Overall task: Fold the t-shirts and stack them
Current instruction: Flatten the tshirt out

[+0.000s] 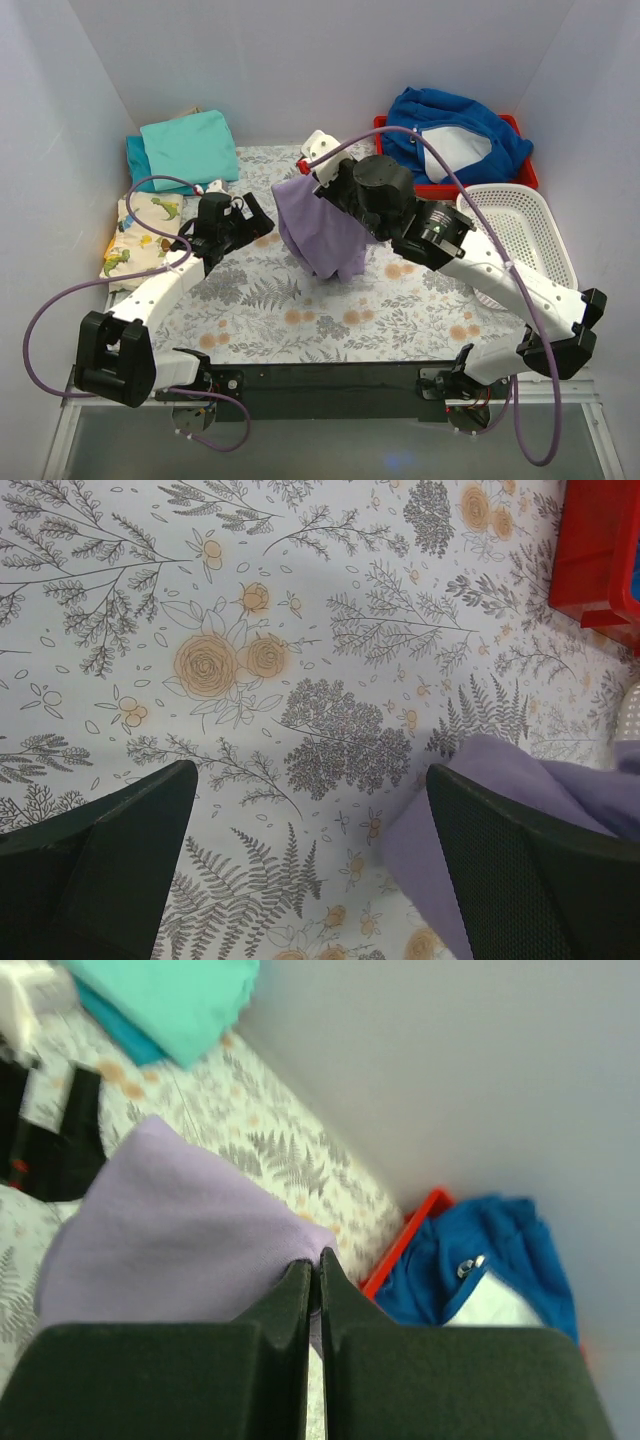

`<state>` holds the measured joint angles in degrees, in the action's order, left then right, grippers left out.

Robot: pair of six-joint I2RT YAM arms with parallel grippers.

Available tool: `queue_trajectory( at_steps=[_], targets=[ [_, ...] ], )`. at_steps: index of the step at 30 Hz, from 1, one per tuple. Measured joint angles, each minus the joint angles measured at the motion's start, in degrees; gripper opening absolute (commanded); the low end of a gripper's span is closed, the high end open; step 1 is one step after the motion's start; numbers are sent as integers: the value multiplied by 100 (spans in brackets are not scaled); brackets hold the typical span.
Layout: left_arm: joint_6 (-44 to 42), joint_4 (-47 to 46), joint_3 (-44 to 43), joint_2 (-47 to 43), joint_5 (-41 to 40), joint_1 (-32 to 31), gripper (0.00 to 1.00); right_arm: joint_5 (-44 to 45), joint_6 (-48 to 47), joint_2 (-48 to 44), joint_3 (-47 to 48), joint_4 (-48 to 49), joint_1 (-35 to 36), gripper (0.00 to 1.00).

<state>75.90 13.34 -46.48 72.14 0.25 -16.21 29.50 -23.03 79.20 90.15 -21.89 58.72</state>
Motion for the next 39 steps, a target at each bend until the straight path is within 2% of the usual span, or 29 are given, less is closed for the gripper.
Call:
queue_trajectory(
  at_steps=[5,9,13,16,22,23,24,25,28,33,39],
  targets=[
    [-11,72,-74,-168,31,0,98,262,-564,308,1646,42,988,1],
    [-79,308,-339,-400,-90,2,98,839,-957,286,1888,522,1228,1],
    [-184,468,-549,-645,-184,24,98,1799,-1502,129,1226,1178,1134,1],
    [-264,529,-632,-752,-173,35,98,2258,-1589,-13,332,1429,903,1],
    [-393,697,-603,-776,109,37,98,1969,-304,-74,-931,146,155,2],
    [-409,699,-570,-772,162,37,98,1893,-66,-74,-1123,-7,28,4],
    [-413,723,-546,-765,203,37,98,1827,181,-74,-1360,-149,-157,11],
    [-413,743,-529,-739,258,37,98,1786,380,-72,-1578,-258,-313,33],
    [-420,732,-509,-573,457,37,98,1523,798,31,-1932,-531,-887,50],
    [-437,717,-494,-138,776,37,98,1309,1228,254,-1963,-551,-1941,54],
    [-452,691,-470,-63,946,37,98,553,1668,251,-1965,-568,-2063,55]
  ],
)
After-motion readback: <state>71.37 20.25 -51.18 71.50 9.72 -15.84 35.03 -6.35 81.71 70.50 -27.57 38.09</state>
